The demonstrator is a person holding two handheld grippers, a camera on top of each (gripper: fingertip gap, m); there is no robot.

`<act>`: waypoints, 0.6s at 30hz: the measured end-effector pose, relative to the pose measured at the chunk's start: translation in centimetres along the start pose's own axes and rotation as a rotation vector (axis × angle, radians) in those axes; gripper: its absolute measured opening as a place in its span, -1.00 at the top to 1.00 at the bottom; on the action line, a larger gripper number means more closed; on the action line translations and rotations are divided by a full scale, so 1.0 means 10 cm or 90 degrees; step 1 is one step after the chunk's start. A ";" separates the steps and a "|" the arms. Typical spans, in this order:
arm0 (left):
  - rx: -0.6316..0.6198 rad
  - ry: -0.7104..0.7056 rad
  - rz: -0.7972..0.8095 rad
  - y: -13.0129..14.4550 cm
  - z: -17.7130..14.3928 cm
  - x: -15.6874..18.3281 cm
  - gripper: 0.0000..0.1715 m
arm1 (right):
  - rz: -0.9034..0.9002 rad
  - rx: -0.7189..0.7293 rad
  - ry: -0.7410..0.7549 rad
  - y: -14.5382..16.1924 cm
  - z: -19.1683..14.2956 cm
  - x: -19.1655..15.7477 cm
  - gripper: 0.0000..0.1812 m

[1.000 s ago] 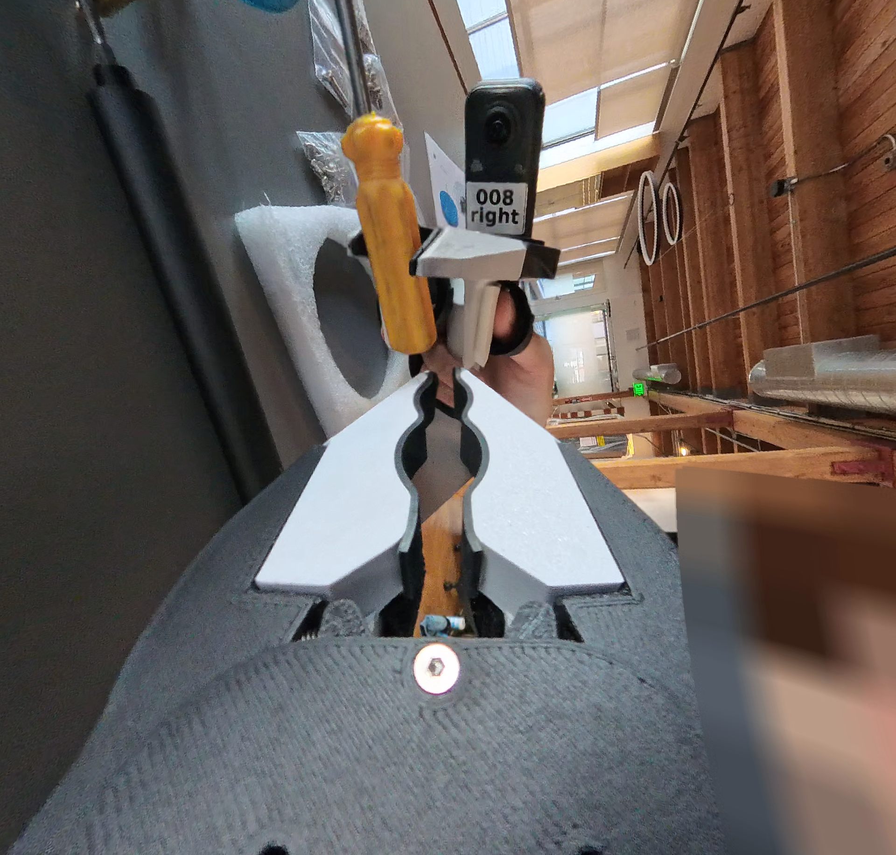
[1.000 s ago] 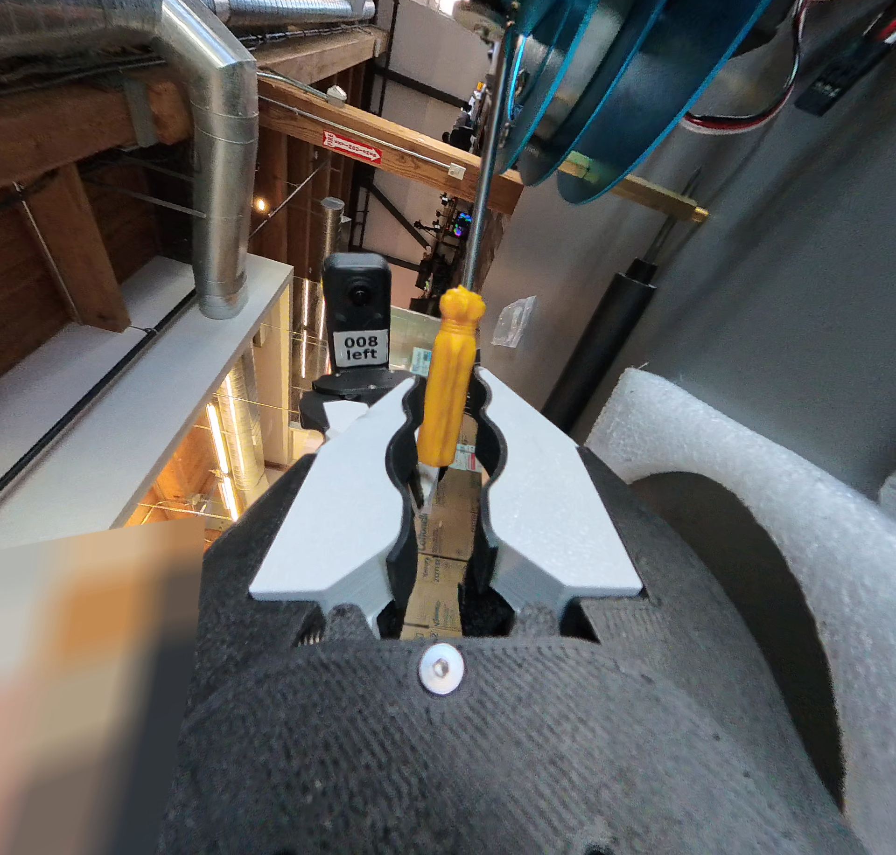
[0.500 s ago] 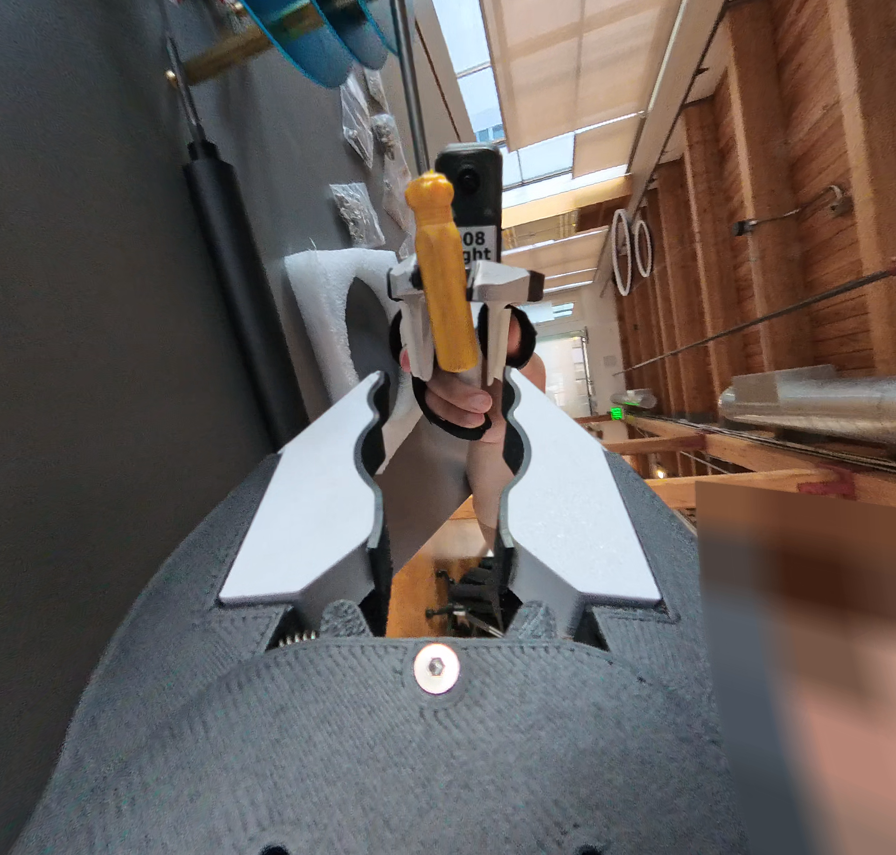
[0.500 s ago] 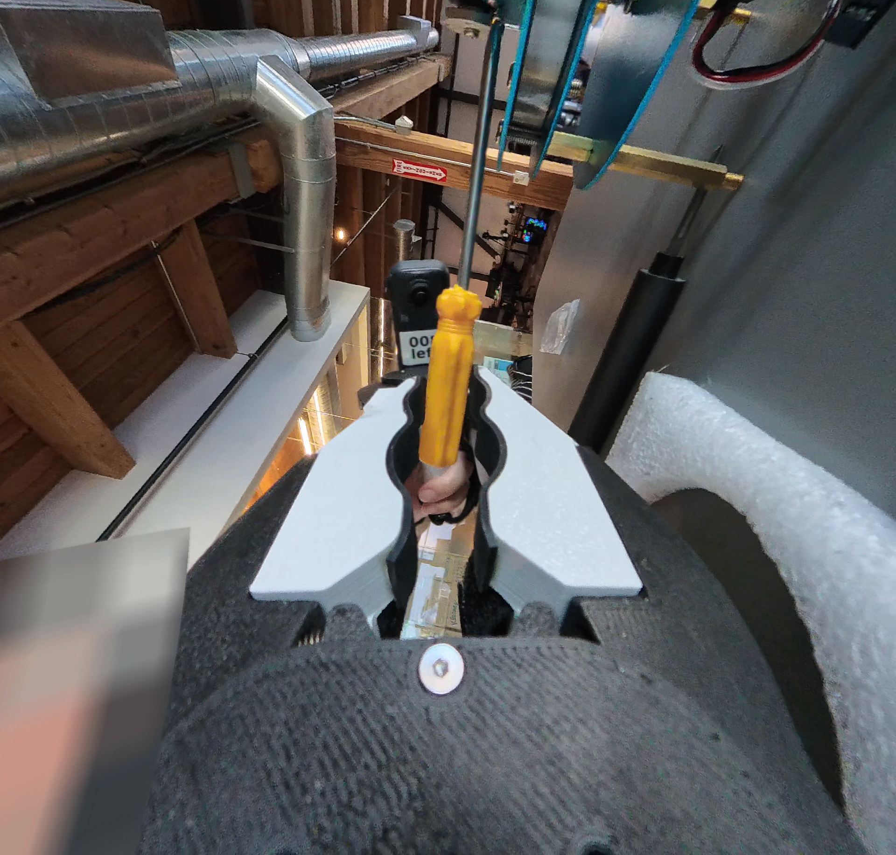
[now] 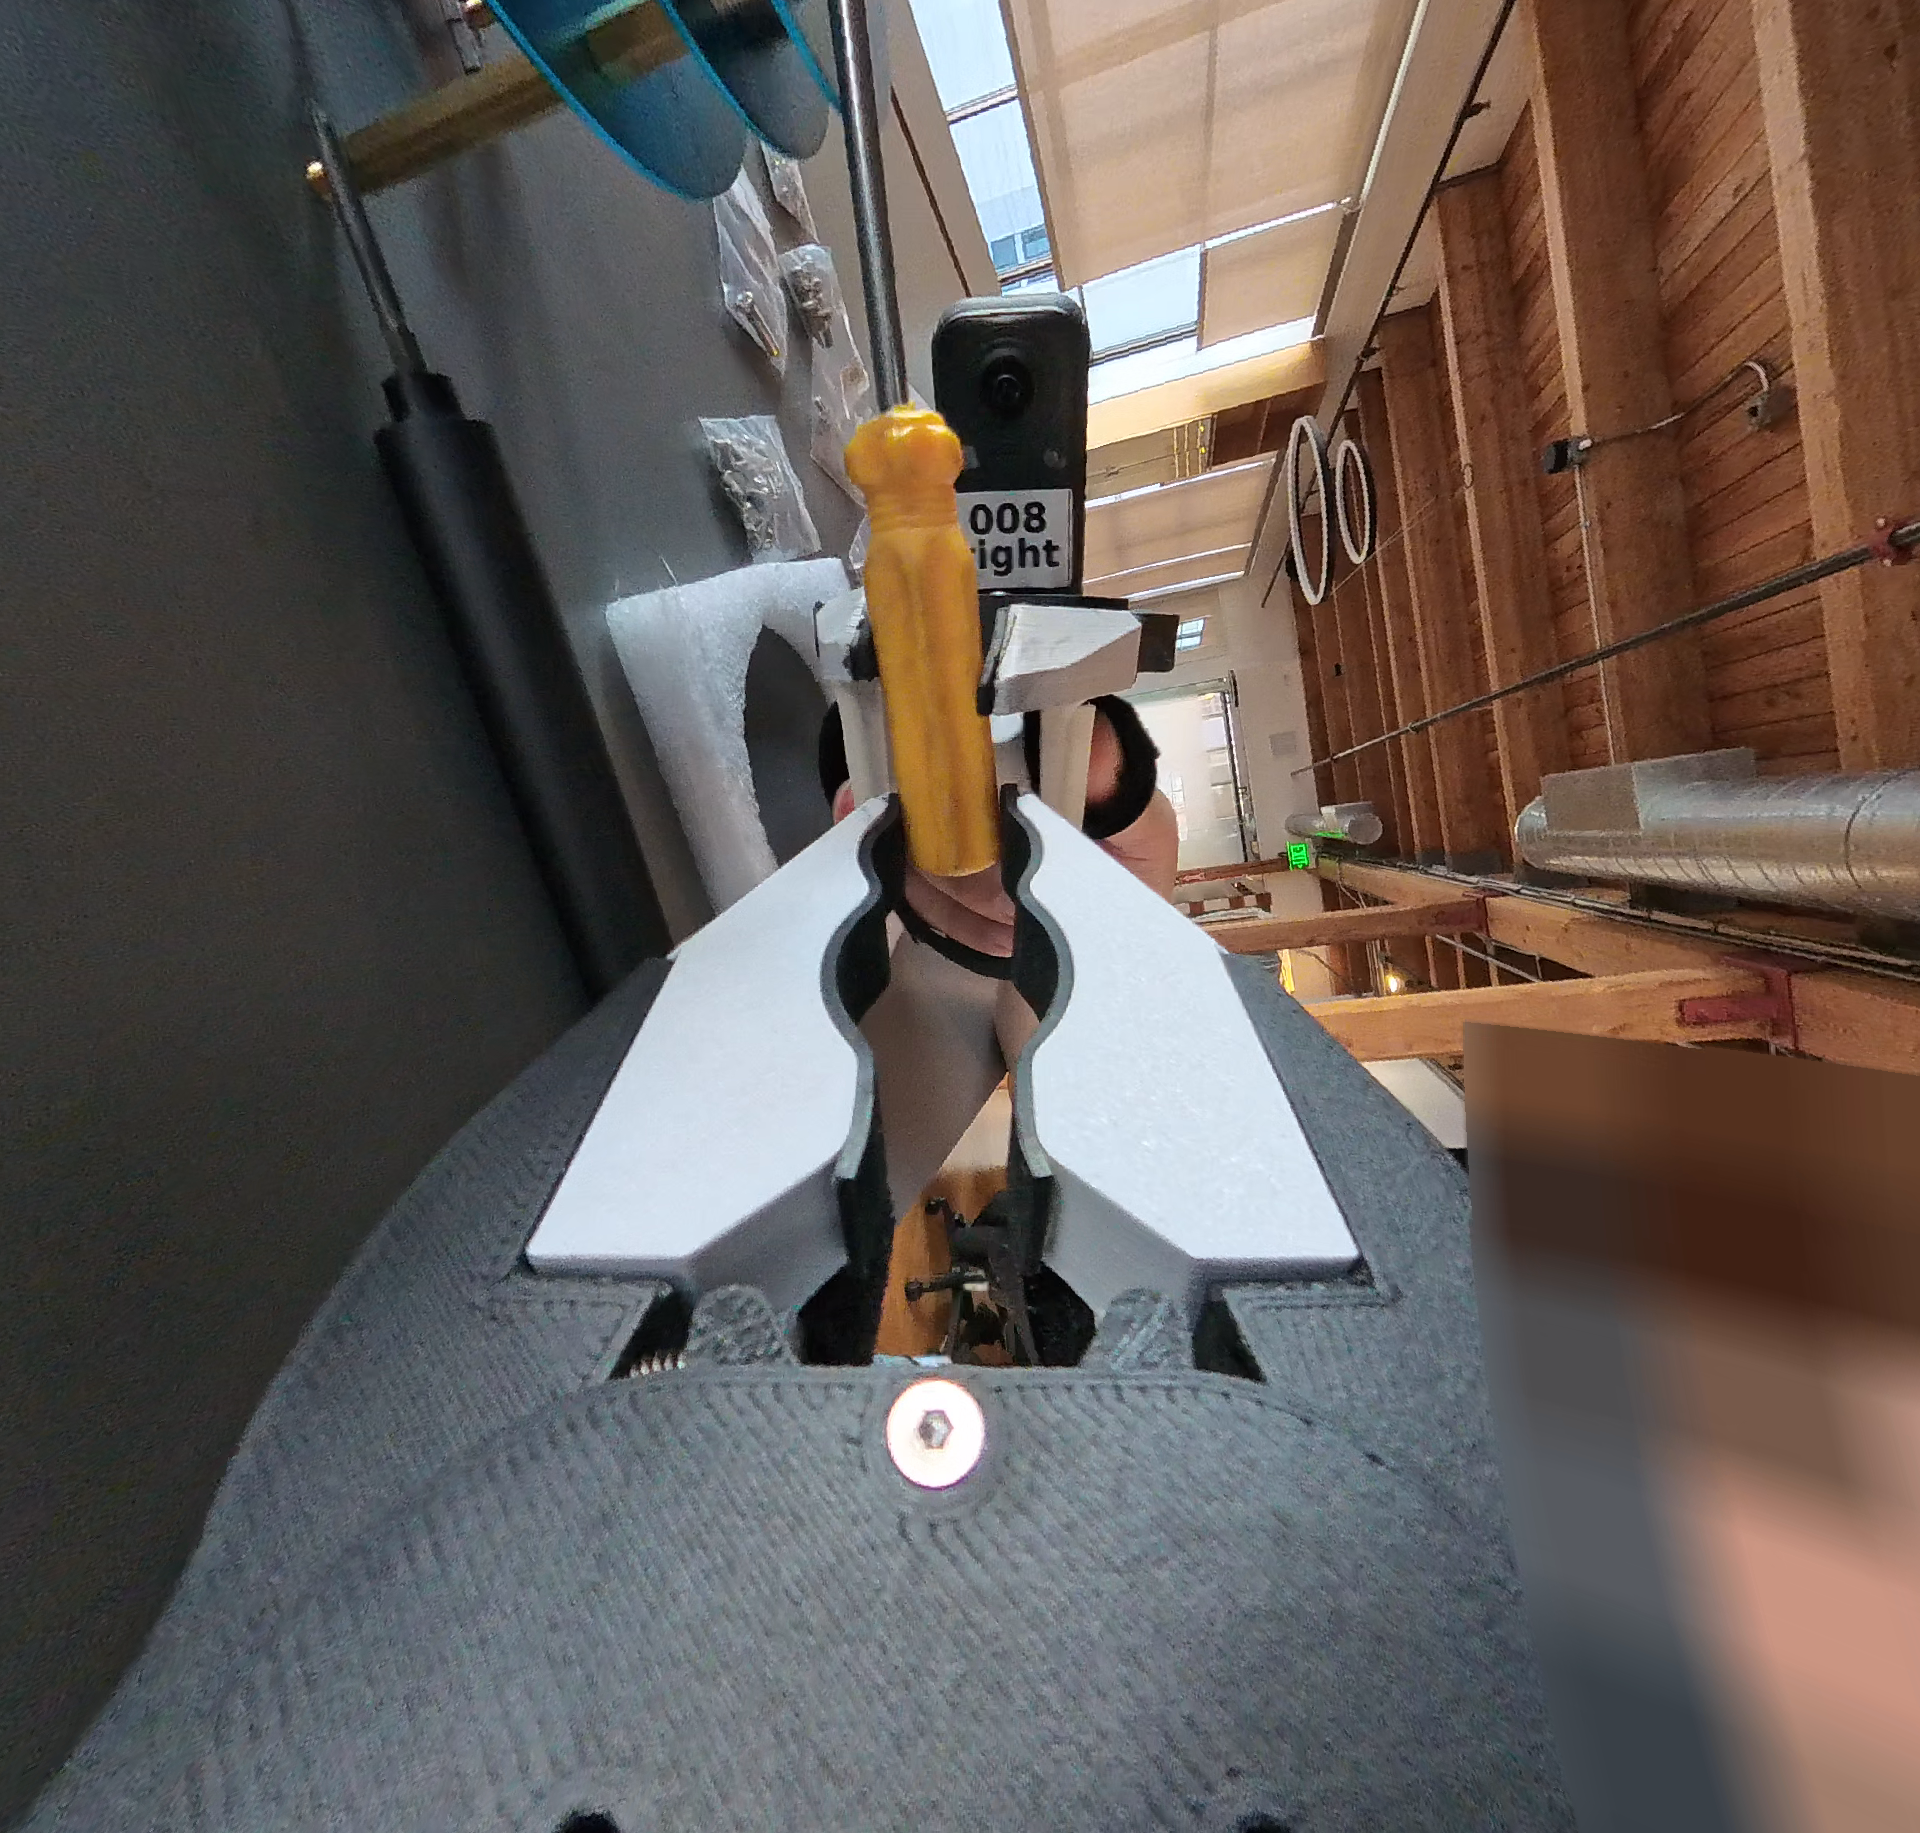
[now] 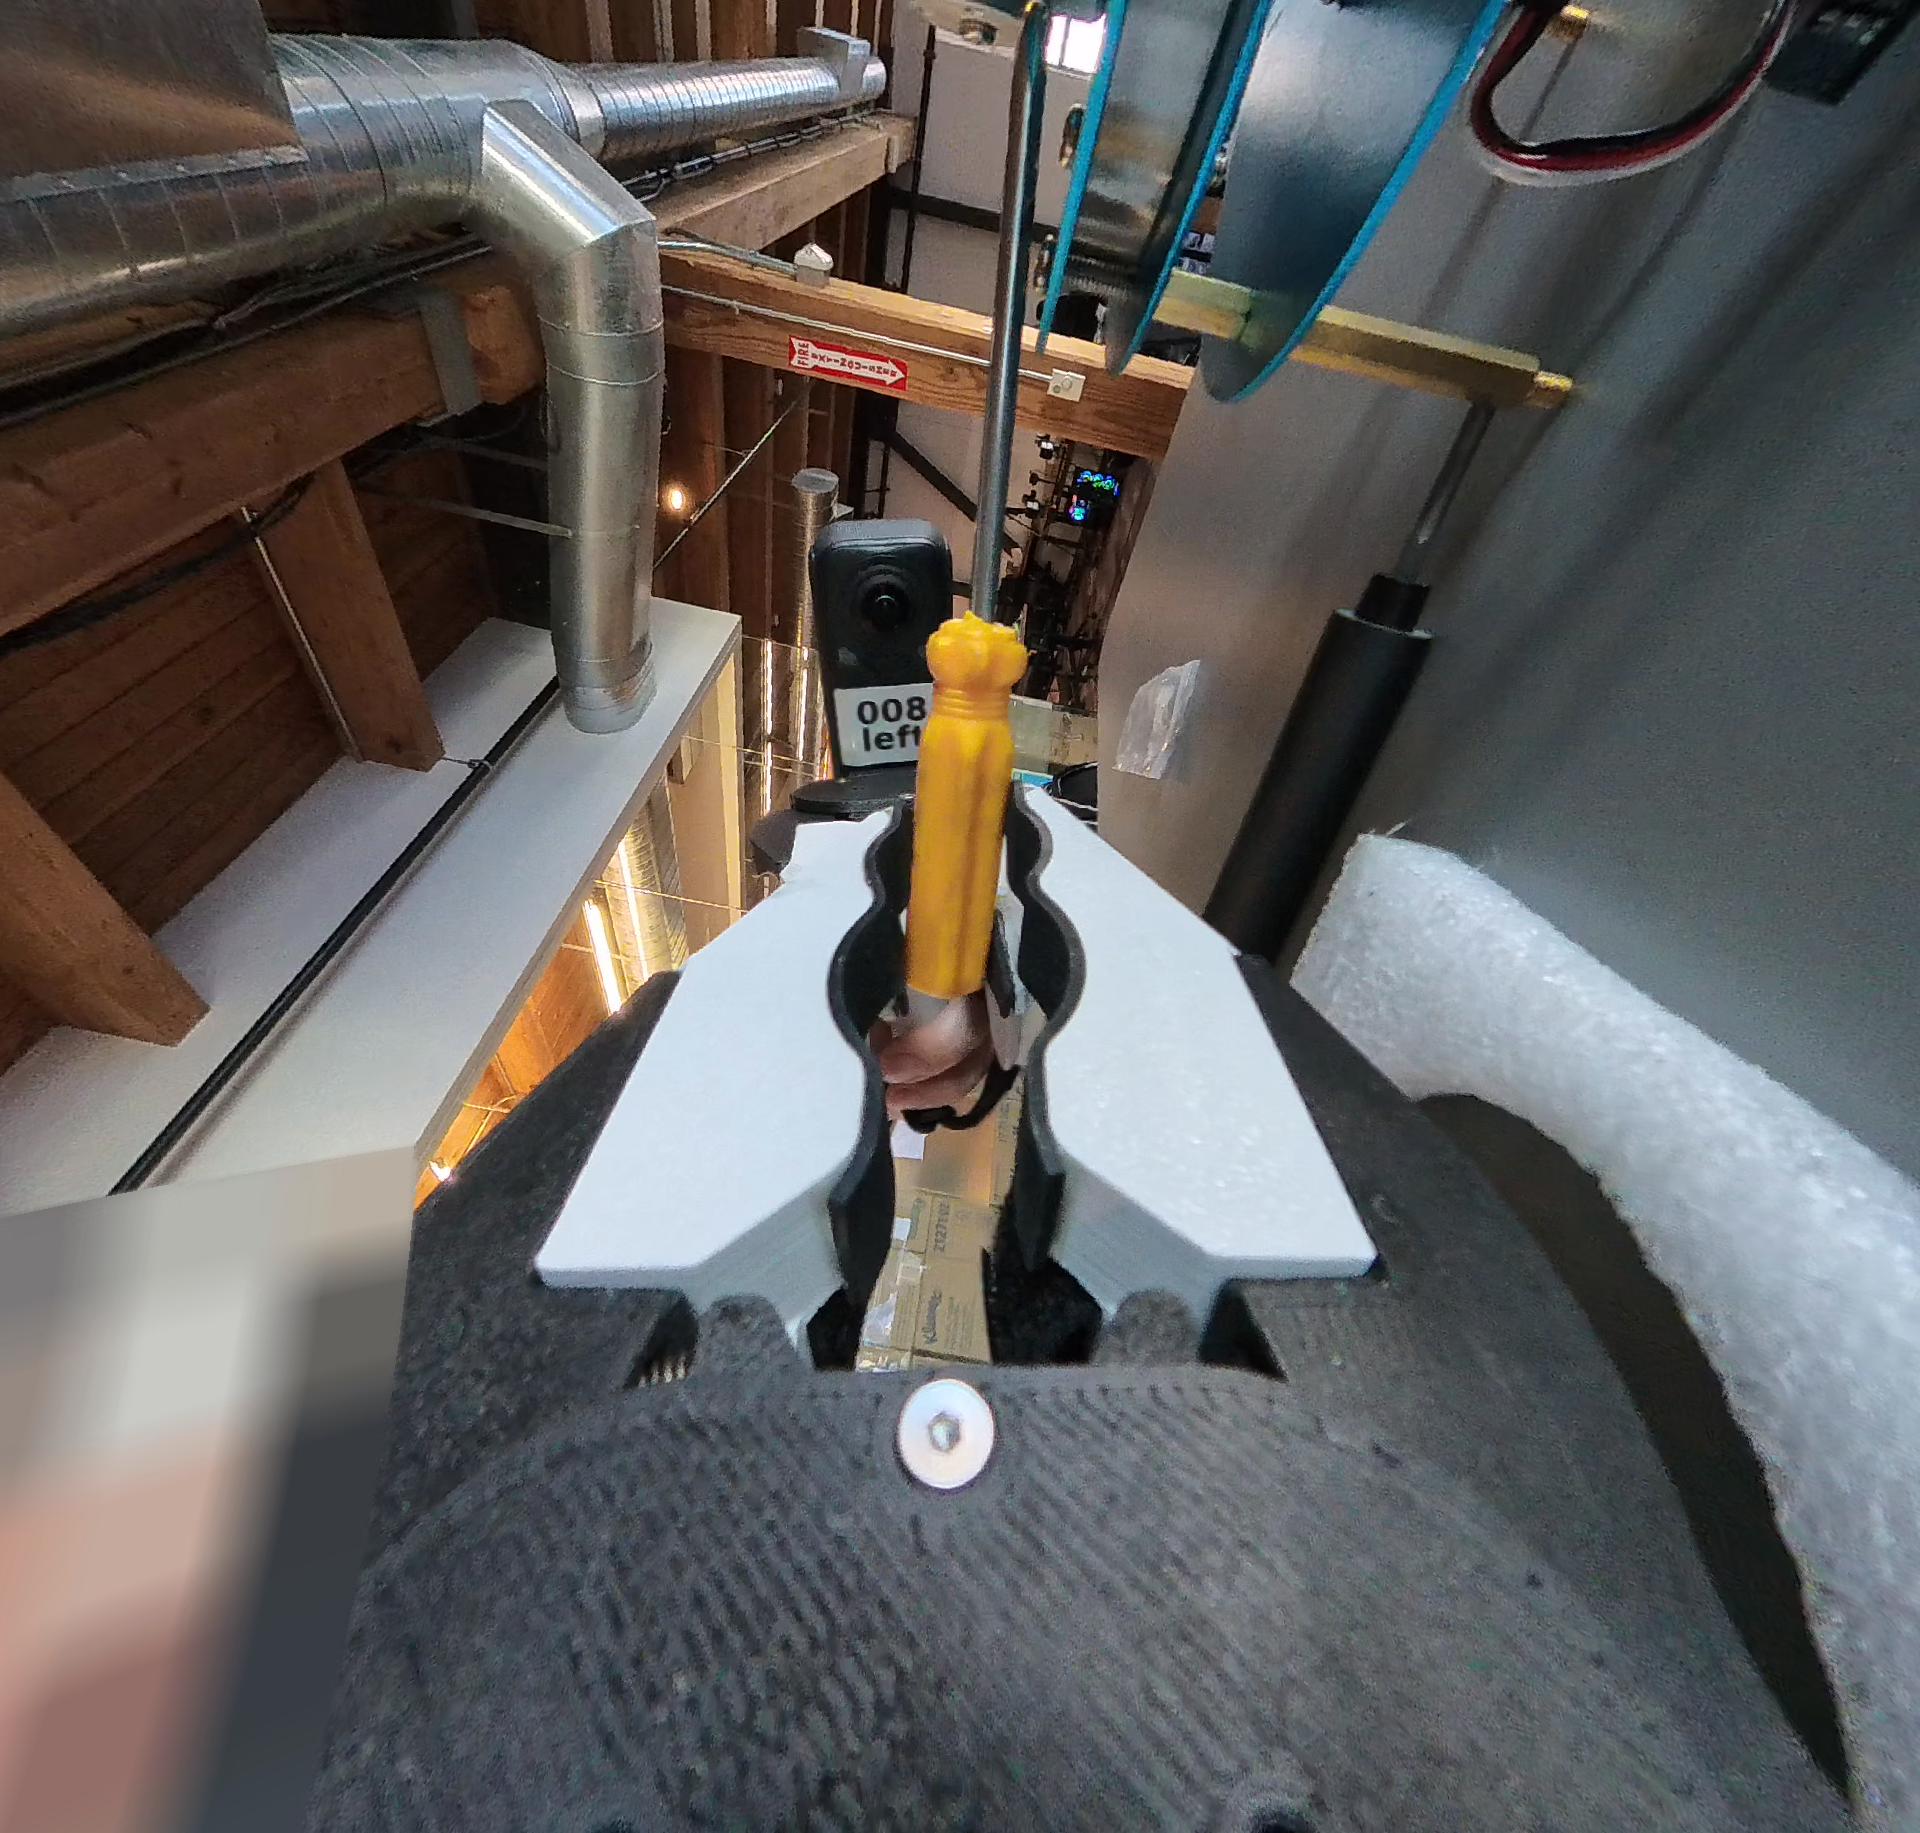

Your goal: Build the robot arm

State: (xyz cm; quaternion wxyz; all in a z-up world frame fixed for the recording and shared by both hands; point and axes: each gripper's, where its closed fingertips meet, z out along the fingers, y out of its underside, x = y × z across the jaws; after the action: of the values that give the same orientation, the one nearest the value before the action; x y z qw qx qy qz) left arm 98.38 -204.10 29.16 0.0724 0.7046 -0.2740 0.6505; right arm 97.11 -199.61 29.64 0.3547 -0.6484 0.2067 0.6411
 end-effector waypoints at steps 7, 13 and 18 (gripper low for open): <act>-0.018 -0.093 0.025 -0.02 -0.03 -0.07 0.82 | -0.091 0.015 0.088 -0.08 -0.05 0.01 0.72; 0.003 -0.109 0.034 0.01 -0.06 -0.07 0.82 | -0.185 -0.017 0.163 -0.04 -0.01 0.04 0.79; 0.000 -0.090 0.022 0.13 -0.07 -0.05 0.82 | -0.172 -0.026 0.146 0.09 0.01 0.01 0.80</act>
State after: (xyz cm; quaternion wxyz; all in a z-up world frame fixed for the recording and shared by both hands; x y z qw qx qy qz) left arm 97.18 -204.73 28.41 0.0415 0.7440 -0.2906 0.6003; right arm 96.37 -200.09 29.41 0.3987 -0.7460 0.1438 0.5138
